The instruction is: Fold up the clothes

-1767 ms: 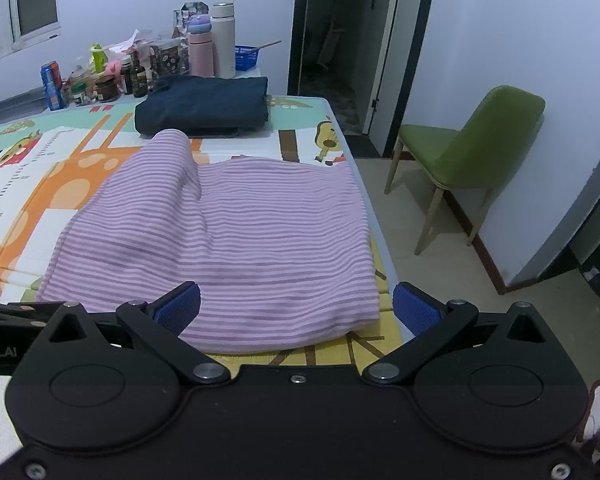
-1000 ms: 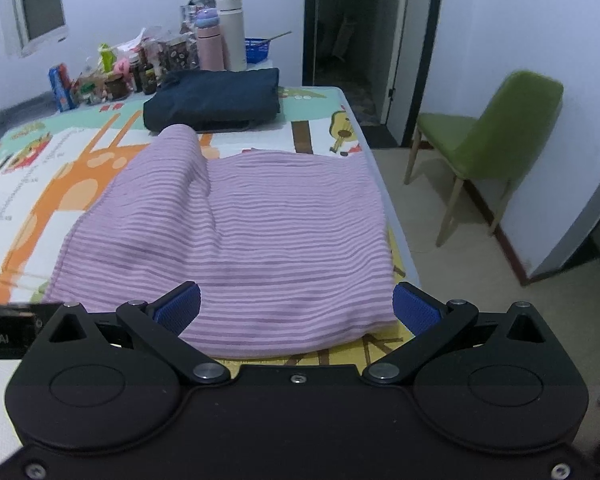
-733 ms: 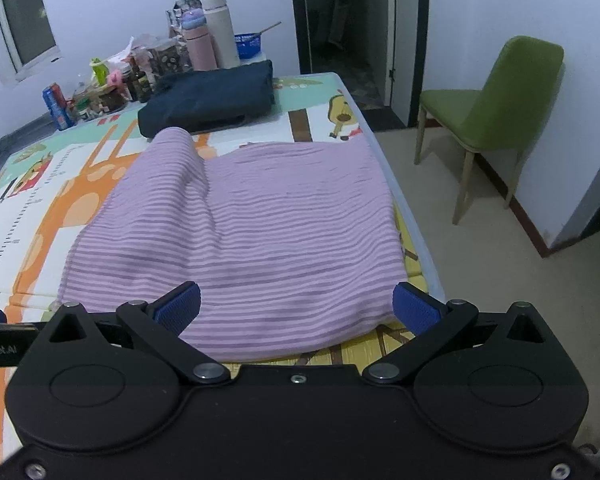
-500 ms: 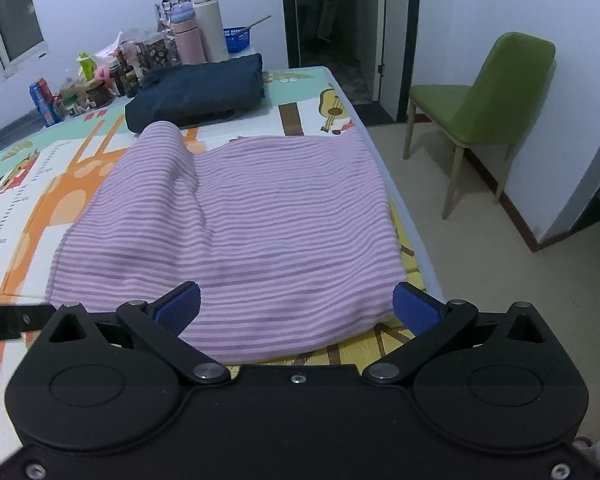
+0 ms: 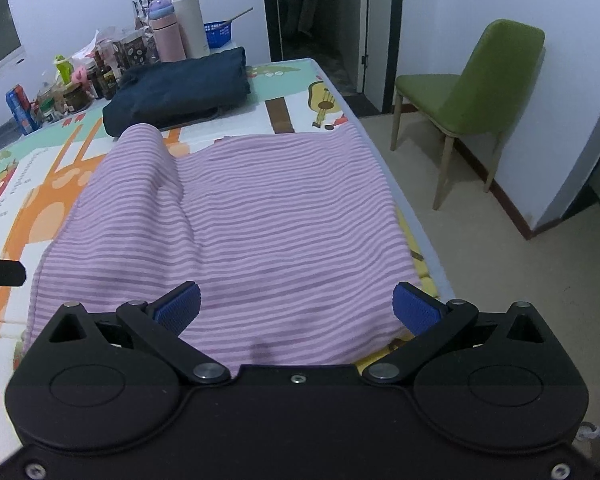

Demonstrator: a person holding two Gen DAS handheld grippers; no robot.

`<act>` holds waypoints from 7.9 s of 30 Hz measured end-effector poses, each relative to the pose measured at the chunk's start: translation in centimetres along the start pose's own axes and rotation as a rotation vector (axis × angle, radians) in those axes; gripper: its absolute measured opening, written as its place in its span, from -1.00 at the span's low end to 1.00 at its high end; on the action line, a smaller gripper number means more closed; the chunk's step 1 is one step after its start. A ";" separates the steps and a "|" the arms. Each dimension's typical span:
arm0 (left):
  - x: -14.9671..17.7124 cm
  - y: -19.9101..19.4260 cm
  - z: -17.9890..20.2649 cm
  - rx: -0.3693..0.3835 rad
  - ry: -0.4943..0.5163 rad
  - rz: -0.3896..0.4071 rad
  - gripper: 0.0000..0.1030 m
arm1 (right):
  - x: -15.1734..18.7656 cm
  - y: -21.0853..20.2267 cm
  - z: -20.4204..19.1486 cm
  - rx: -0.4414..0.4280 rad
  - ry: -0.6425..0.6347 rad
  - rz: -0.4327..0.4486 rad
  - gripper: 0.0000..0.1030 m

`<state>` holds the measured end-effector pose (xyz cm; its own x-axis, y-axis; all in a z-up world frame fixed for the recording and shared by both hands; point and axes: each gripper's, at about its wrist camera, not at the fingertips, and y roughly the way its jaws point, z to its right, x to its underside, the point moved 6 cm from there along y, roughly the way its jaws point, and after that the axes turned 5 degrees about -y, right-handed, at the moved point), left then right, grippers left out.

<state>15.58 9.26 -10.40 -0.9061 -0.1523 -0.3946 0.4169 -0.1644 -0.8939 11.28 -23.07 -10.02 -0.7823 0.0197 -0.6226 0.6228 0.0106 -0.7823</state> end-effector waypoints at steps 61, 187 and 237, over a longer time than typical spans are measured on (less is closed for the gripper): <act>-3.1 8.0 2.3 0.053 0.067 -0.109 0.65 | -5.2 7.7 8.3 0.024 -0.024 0.007 0.99; -1.8 1.1 -22.4 -0.244 -0.158 -0.027 -0.62 | -2.2 9.0 -22.0 -0.532 -0.041 -0.173 0.13; -0.1 -6.5 -27.6 -0.012 -0.084 -0.002 -0.14 | 0.9 2.8 -31.4 -0.261 -0.055 -0.188 0.38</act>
<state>10.96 37.30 -10.41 -0.8977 -0.2335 -0.3737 0.4134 -0.1529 -0.8976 12.60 8.38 -12.15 -0.8787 -0.0611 -0.4735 0.4430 0.2653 -0.8564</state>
